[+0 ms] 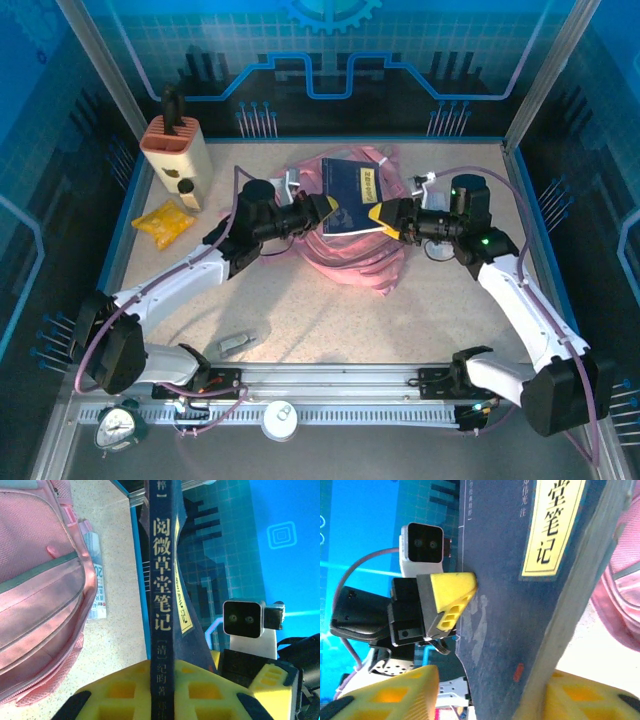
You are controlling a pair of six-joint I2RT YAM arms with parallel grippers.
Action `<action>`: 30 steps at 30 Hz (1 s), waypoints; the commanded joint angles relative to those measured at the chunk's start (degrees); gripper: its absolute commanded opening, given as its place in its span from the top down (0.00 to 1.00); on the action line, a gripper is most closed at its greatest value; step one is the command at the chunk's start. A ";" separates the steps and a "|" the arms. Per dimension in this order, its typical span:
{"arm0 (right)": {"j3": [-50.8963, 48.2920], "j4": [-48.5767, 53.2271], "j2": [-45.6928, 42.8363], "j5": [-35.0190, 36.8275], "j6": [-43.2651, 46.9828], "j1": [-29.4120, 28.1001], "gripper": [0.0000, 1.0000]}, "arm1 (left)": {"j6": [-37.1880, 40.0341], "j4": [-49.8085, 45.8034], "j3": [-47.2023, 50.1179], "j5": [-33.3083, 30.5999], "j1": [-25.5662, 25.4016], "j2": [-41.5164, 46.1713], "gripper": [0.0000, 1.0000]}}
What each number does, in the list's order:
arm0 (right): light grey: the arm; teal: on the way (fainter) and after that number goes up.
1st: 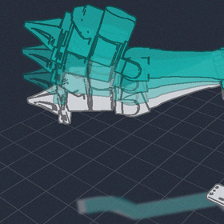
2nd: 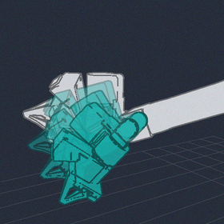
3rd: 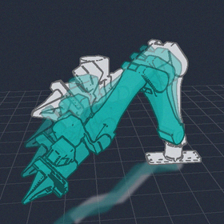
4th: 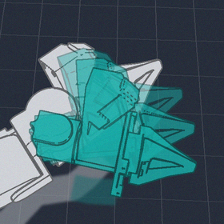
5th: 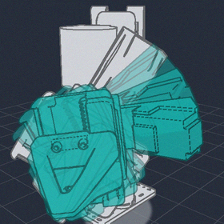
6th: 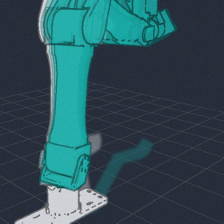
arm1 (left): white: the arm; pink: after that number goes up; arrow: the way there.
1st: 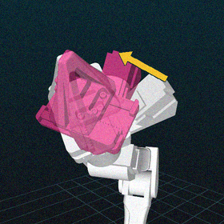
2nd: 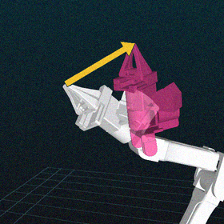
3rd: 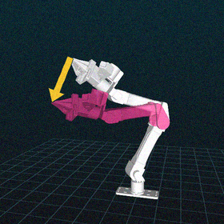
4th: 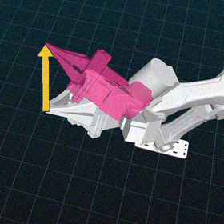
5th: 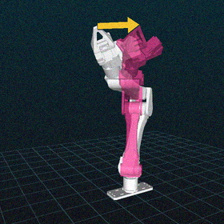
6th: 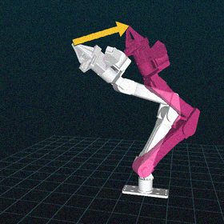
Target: Pack the student bag
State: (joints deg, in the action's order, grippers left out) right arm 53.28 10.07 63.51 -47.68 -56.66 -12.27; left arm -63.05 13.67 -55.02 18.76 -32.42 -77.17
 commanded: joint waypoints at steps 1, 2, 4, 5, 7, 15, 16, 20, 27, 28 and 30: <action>-0.11 2.71 -0.19 -2.47 3.12 1.97 0.59 | 2.76 -1.02 -2.85 -2.54 -1.87 -0.54 1.00; -0.02 3.33 -0.05 -2.51 3.75 2.35 0.63 | 3.06 -1.61 -3.34 -2.96 -2.17 -0.81 1.00; -0.02 4.55 -0.05 -2.49 4.67 3.24 0.69 | 3.95 -2.69 -4.39 -3.50 -2.98 -1.36 1.00; 0.06 5.06 -0.11 -2.43 5.31 3.50 0.74 | 4.23 -2.94 -4.75 -3.56 -3.28 -1.64 1.00; 0.62 7.17 -0.07 -2.02 7.37 3.72 0.80 | 4.83 -3.15 -5.70 -3.08 -3.85 -2.51 1.00; 3.55 19.76 -1.64 2.04 15.81 5.41 1.00 | 8.87 -5.41 -6.26 -0.79 -4.78 -3.52 0.77; 3.76 21.17 -2.07 2.93 16.77 5.75 1.00 | 10.16 -6.34 -6.60 -0.43 -4.84 -3.47 0.73; 4.25 27.76 -4.42 7.64 19.68 7.58 1.00 | 23.25 -16.62 -9.32 -2.22 -5.05 -3.15 0.60; 3.29 37.67 -10.69 14.76 24.72 12.35 1.00 | 48.55 -30.61 -16.46 -15.30 -9.34 -7.44 0.50; 3.07 38.44 -11.52 15.25 25.13 12.97 0.99 | 50.72 -33.12 -18.55 -15.53 -9.72 -9.23 0.50; 2.31 40.31 -12.93 16.07 25.68 14.44 0.98 | 55.20 -35.55 -21.91 -16.24 -10.70 -13.02 0.49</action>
State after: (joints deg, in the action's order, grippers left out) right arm 55.53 45.45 52.99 -33.85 -34.39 0.43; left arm -20.75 -14.04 -72.90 6.55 -42.24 -85.65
